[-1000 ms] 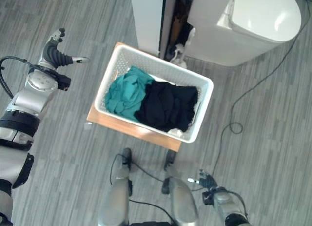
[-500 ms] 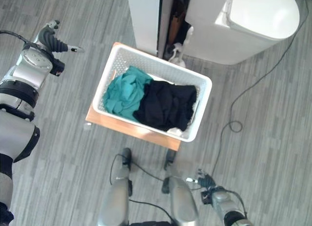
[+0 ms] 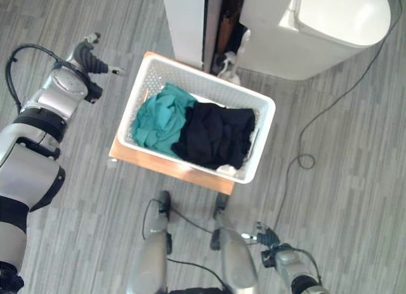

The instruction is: Grab the laundry basket,head to the washer,open it,put in the laundry and shut it.

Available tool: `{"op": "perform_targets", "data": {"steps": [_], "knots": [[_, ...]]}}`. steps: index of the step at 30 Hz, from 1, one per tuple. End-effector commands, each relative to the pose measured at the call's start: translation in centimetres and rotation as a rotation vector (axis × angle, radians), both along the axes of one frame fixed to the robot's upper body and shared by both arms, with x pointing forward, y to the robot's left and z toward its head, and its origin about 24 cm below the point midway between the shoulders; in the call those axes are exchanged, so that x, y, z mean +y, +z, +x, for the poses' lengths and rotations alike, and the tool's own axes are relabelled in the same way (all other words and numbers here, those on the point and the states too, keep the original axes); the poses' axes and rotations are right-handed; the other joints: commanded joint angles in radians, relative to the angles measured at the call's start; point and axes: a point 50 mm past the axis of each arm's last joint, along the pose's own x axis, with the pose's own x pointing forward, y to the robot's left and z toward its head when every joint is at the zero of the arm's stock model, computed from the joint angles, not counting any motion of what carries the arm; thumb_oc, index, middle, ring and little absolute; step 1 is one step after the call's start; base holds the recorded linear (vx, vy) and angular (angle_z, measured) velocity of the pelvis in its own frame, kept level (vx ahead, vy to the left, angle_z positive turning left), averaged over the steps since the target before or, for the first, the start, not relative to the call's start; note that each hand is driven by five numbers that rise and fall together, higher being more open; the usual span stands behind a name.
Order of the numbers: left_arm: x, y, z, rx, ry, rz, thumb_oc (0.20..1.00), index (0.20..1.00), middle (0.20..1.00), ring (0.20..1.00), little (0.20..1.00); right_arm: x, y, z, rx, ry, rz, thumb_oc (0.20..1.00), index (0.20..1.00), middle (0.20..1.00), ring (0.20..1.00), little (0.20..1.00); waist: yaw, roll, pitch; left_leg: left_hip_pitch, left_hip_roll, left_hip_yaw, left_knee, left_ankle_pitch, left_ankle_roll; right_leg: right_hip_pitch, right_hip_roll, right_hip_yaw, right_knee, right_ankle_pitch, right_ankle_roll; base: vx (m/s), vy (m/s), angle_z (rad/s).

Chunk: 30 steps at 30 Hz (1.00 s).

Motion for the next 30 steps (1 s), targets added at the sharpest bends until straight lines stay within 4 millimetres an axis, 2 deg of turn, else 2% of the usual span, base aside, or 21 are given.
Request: {"op": "perform_targets", "data": {"steps": [1,3,4,7,8,9,10,12,16,23,30], "knots": [[0.3,3.0,-0.2,-0.099,0.022,-0.012,1.000,1.000,1.000,1.000,1.000,-1.6,0.1,-0.9,0.002,-0.012,-0.049,1.000,1.000,1.000,1.000,1.000,0.001,-0.026,0.012,-0.056,0.032,0.039,0.069,-0.041,0.027,-0.050,-0.117,0.036,0.083,-0.061,0.097,0.00,0.000,0.00],[0.3,0.9,-0.1,-0.047,0.011,-0.080,1.000,1.000,1.000,1.000,1.000,-1.6,-0.3,-1.3,0.025,-0.012,-0.058,1.000,1.000,1.000,1.000,1.000,0.002,-0.025,0.012,-0.060,0.031,0.039,0.069,-0.040,0.027,-0.051,-0.119,0.033,0.080,-0.060,0.097,0.00,0.000,0.00],[0.3,0.9,-0.1,-0.046,0.012,-0.080,1.000,1.000,1.000,1.000,1.000,-1.6,-0.3,-1.3,0.025,-0.012,-0.058,1.000,1.000,1.000,1.000,1.000,0.001,-0.025,0.012,-0.060,0.031,0.039,0.069,-0.040,0.027,-0.051,-0.118,0.033,0.080,-0.060,0.097,0.00,0.000,0.00],[-1.4,-1.7,0.3,0.010,-0.052,-0.171,1.000,1.000,1.000,1.000,1.000,-1.3,-1.0,-1.8,0.077,-0.009,-0.071,1.000,1.000,1.000,1.000,1.000,0.004,-0.018,0.012,-0.057,0.027,0.040,0.063,-0.038,0.025,-0.048,-0.120,0.032,0.079,-0.060,0.095,0.00,0.000,0.00],[-1.4,-1.7,0.3,0.010,-0.052,-0.171,1.000,1.000,1.000,1.000,1.000,-1.3,-1.0,-1.8,0.077,-0.008,-0.071,1.000,1.000,1.000,1.000,1.000,0.004,-0.018,0.012,-0.057,0.027,0.040,0.063,-0.038,0.025,-0.048,-0.119,0.032,0.079,-0.060,0.095,0.00,0.000,0.00],[-2.3,-2.6,0.4,0.035,-0.094,-0.183,1.000,1.000,1.000,1.000,1.000,-1.2,-1.2,-1.9,0.094,-0.016,-0.073,1.000,1.000,1.000,1.000,1.000,0.008,-0.010,0.012,-0.051,0.026,0.043,0.060,-0.039,0.026,-0.045,-0.121,0.032,0.079,-0.060,0.095,0.00,0.000,0.00],[-2.3,-2.6,0.4,0.035,-0.094,-0.183,1.000,1.000,1.000,1.000,1.000,-1.2,-1.2,-1.9,0.094,-0.015,-0.073,1.000,1.000,1.000,1.000,1.000,0.008,-0.010,0.012,-0.051,0.026,0.043,0.060,-0.039,0.026,-0.045,-0.121,0.032,0.079,-0.060,0.095,0.00,0.000,0.00],[-4.9,-2.5,0.2,0.033,-0.233,-0.175,1.000,1.000,1.000,1.000,1.000,-0.9,-1.1,-1.6,0.090,-0.019,-0.059,1.000,1.000,1.000,1.000,1.000,0.022,0.011,0.012,-0.041,0.020,0.044,0.051,-0.037,0.026,-0.036,-0.125,0.031,0.080,-0.061,0.097,0.00,0.000,0.00],[-5.6,-2.3,-0.6,0.016,-0.321,-0.157,1.000,1.000,1.000,1.000,1.000,-0.6,-0.9,-1.4,0.074,-0.031,-0.042,1.000,1.000,1.000,1.000,1.000,0.033,0.022,0.012,-0.044,0.018,0.047,0.049,-0.037,0.026,-0.037,-0.129,0.028,0.081,-0.062,0.099,0.00,0.000,0.01],[-5.6,-2.1,-0.9,-0.015,-0.321,-0.146,1.000,1.000,1.000,1.000,1.000,-0.4,-0.6,-1.3,0.053,-0.013,-0.027,1.000,1.000,1.000,1.000,1.000,0.034,0.016,0.012,-0.057,0.019,0.044,0.047,-0.035,0.027,-0.051,-0.128,0.024,0.083,-0.063,0.099,0.00,-0.002,0.01],[-3.0,-2.7,-0.4,-0.011,-0.169,-0.120,1.000,1.000,1.000,1.000,1.000,-0.5,-0.5,-1.6,0.045,-0.008,-0.023,1.000,1.000,1.000,1.000,1.000,0.024,-0.011,0.012,-0.073,0.028,0.048,0.055,-0.040,0.031,-0.073,-0.119,0.037,0.083,-0.061,0.098,0.00,0.000,0.00]]}}
